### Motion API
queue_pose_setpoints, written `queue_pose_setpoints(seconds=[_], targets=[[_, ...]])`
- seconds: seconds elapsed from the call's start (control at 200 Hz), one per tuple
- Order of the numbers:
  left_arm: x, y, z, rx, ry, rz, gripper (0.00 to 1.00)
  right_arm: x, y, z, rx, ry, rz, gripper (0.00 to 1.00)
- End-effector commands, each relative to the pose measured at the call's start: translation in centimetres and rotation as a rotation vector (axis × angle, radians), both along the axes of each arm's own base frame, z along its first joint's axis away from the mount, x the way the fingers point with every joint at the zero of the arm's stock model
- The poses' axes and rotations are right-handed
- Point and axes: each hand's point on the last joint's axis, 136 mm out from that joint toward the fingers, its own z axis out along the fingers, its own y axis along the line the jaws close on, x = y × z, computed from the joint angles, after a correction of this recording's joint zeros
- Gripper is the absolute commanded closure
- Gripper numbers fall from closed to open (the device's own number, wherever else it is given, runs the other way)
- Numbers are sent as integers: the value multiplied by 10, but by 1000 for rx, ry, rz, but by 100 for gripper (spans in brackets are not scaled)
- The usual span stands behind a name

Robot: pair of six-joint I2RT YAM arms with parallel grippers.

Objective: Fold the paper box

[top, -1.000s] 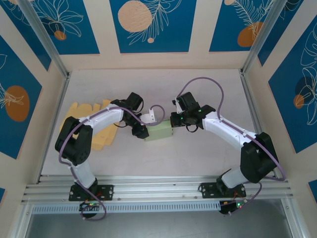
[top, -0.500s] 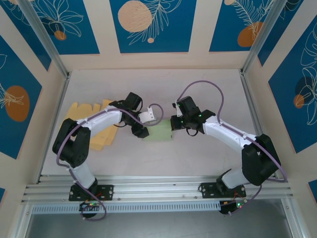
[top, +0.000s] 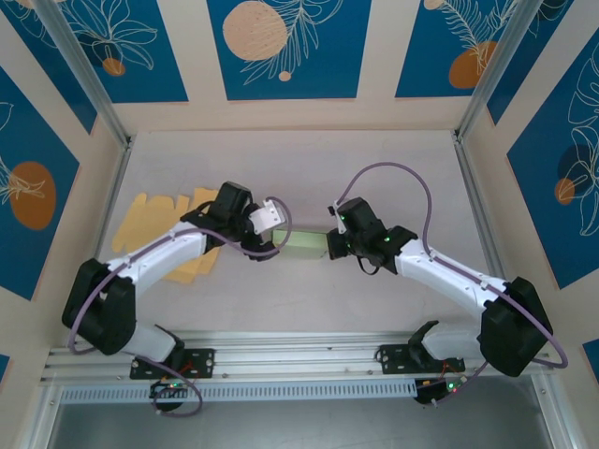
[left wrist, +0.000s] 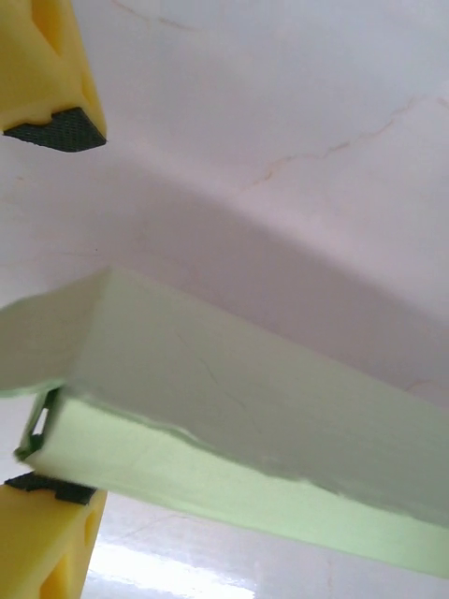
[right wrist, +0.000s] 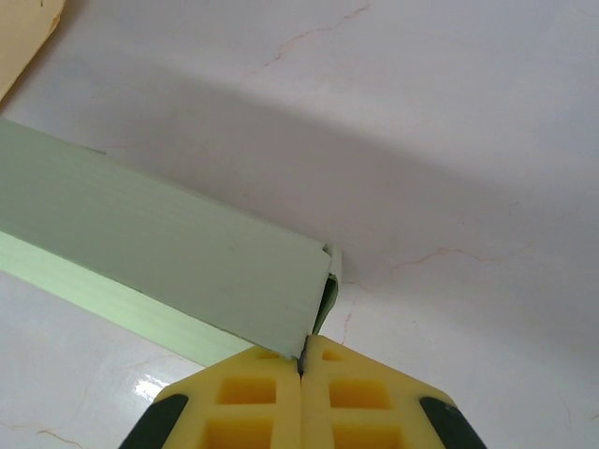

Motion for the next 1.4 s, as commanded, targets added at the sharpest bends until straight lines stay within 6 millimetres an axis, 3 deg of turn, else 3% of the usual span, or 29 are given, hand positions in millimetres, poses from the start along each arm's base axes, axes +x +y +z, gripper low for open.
queue_pose_setpoints(seconds=[0.0, 0.195, 0.4, 0.54, 0.605, 0.805, 0.92, 1.025, 1.195, 1.39], targets=[[9, 6, 8, -37, -54, 67, 13, 2, 1, 2, -14, -47, 1, 100], [10, 13, -1, 1, -37, 97, 13, 4, 6, -9, -18, -20, -5, 100], [12, 16, 26, -67, -99, 155, 16, 7, 8, -13, -40, -5, -9, 100], [19, 30, 44, -67, -119, 271, 32, 8, 10, -12, -37, -6, -8, 100], [18, 34, 48, -63, -98, 308, 35, 8, 10, -11, -36, -5, -4, 100], [-7, 24, 41, -80, 55, 240, 42, 8, 12, -8, -34, -10, -3, 100], [-13, 21, 39, -98, 126, 258, 43, 9, 11, -8, -45, -11, -7, 100], [-14, 22, 33, -87, 172, 283, 51, 8, 10, -8, -46, -11, -9, 100], [-23, 23, 28, -83, 239, 299, 44, 9, 10, -8, -49, -13, -14, 100], [-29, 20, 34, -125, 269, 309, 46, 9, 11, -8, -54, -14, -15, 100]])
